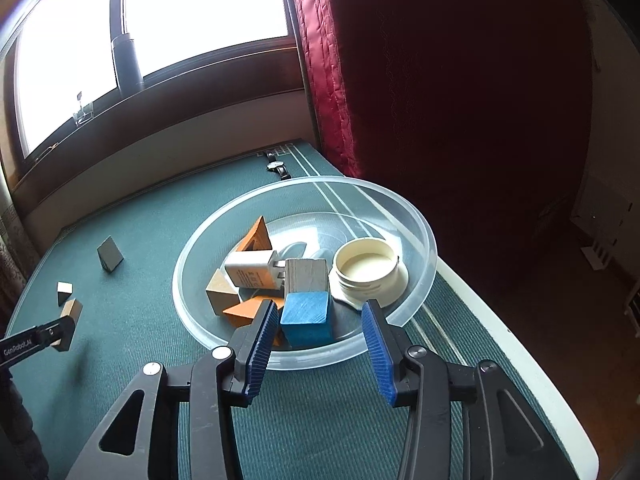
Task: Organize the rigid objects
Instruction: 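Lower the wooden cube into the basin and open the right gripper, then carry the long wooden plank into the basin and open the left gripper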
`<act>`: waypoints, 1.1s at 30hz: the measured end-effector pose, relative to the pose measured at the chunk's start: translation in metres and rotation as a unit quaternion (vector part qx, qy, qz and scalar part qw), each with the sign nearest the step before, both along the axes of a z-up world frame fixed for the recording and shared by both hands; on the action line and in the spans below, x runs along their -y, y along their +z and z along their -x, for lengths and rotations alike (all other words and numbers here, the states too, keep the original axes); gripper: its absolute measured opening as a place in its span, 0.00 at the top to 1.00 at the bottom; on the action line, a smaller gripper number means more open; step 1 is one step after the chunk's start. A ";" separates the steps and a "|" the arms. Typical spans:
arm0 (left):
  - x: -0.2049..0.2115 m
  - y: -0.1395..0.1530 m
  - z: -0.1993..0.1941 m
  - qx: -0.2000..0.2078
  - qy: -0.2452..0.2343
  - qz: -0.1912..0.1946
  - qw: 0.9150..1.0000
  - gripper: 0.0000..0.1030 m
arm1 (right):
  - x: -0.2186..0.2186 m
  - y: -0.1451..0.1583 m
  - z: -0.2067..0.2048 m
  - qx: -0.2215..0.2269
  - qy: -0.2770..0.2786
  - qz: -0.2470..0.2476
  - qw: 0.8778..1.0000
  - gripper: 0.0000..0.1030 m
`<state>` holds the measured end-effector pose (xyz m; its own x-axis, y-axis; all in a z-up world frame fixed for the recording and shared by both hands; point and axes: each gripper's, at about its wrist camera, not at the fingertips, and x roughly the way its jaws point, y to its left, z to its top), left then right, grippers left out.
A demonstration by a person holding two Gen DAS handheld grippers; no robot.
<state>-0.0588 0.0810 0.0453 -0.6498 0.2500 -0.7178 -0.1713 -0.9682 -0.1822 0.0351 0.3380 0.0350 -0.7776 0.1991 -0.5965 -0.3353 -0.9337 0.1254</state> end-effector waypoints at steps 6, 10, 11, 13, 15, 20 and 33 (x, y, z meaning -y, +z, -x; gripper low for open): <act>-0.041 0.018 0.003 -0.023 -0.036 0.012 0.999 0.72 | -0.002 -0.003 -0.012 -0.015 -0.010 -0.002 1.000 0.45; -0.068 0.026 0.008 -0.027 -0.060 0.012 0.998 0.72 | -0.007 -0.001 -0.018 -0.028 -0.014 0.007 0.999 0.45; -0.075 0.026 0.010 -0.026 -0.066 0.012 0.997 0.72 | -0.008 -0.001 -0.019 -0.029 -0.014 0.010 0.999 0.45; -0.089 0.027 0.013 -0.024 -0.077 0.011 0.997 0.72 | -0.011 -0.002 -0.019 -0.029 -0.014 0.018 0.999 0.45; -0.102 0.028 0.016 -0.024 -0.088 0.011 0.996 0.72 | -0.014 -0.003 -0.019 -0.028 -0.015 0.026 0.999 0.45; -0.131 0.029 0.023 -0.025 -0.108 0.009 0.994 0.72 | -0.018 -0.004 -0.019 -0.027 -0.016 0.035 0.999 0.45; -0.153 0.021 0.042 -0.003 -0.113 -0.010 0.993 0.70 | -0.017 -0.005 -0.020 -0.026 -0.017 0.037 0.999 0.45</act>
<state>-0.1011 0.2343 0.0666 -0.5790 0.4047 -0.7078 -0.3856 -0.9008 -0.1996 0.0547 0.3553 0.0301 -0.8008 0.1832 -0.5702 -0.3583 -0.9094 0.2110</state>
